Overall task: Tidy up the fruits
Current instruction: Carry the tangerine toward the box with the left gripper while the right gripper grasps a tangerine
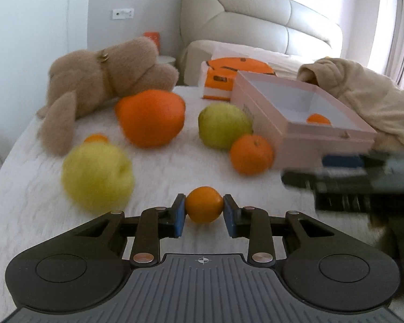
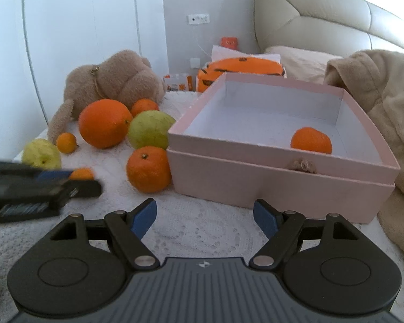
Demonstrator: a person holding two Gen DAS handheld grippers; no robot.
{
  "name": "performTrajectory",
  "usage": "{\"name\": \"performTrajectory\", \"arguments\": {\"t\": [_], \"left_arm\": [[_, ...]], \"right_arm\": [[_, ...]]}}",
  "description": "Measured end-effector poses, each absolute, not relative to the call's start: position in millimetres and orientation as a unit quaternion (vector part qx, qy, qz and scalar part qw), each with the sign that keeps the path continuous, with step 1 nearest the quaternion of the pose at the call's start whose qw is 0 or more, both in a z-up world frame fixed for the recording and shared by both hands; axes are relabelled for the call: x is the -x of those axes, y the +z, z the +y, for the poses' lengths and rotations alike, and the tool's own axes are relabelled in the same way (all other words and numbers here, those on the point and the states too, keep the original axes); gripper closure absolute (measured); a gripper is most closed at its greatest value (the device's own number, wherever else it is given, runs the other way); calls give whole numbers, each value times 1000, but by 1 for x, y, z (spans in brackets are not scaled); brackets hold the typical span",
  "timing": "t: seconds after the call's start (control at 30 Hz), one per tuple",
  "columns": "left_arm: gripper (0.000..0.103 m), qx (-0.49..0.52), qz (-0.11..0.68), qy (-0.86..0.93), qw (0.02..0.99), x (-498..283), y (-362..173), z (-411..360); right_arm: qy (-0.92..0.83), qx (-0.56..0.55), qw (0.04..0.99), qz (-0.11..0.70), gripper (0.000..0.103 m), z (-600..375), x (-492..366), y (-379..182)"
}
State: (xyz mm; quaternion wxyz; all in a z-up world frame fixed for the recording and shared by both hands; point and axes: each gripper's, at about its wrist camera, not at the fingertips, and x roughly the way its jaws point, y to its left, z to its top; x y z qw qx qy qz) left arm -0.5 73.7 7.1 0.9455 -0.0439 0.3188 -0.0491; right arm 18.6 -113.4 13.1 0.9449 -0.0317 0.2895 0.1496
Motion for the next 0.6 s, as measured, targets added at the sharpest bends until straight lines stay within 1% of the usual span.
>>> {"name": "performTrajectory", "arguments": {"t": [0.07,0.17,0.27,0.33,0.57,0.6], "left_arm": [[69,55,315,-43,946,13,3,79],[69,87,305,-29,948,19,4,91],[69,110,310,-23,944,19,2,99],[69,111,308,-23,944,20,2,99],[69,112,305,-23,945,21,0,98],[69,115,305,-24,945,21,-1,99]], "right_arm": [[160,40,946,279,23,-106,-13,18],[189,31,936,295,24,-91,-12,23],[191,52,931,305,27,-72,-19,23],[172,66,934,307,28,-62,-27,23],[136,44,930,339,28,-44,-52,23],[130,40,929,343,31,-41,-54,21]]}}
